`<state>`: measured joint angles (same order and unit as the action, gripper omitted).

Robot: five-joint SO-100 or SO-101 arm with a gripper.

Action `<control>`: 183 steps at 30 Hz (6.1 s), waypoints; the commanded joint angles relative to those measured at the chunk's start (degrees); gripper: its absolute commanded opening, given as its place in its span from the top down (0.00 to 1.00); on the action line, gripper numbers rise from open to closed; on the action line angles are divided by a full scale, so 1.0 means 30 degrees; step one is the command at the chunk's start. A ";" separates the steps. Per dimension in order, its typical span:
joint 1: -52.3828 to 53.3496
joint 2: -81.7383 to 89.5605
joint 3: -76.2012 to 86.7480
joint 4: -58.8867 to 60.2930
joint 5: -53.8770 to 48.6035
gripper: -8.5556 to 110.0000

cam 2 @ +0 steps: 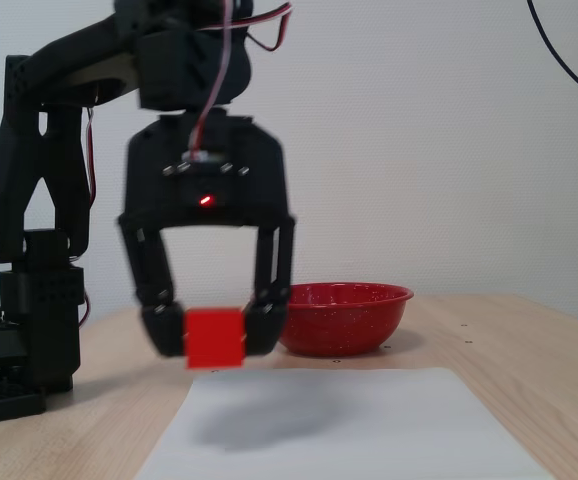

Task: Grasp the red cube and put it in the red bowl.

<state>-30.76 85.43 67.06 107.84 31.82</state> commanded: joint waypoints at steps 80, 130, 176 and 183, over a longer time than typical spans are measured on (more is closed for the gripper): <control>2.1768 -0.3574 -1.1514 -0.1348 -1.1279 0.69; 1.2187 1.7607 1.2275 -1.2070 -1.0020 0.93; 1.2803 3.3926 3.6914 -2.5664 -1.1777 0.93; 1.2744 3.4131 3.6914 -2.2939 -1.2246 0.93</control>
<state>7.47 185.80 177.54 38.76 -4.04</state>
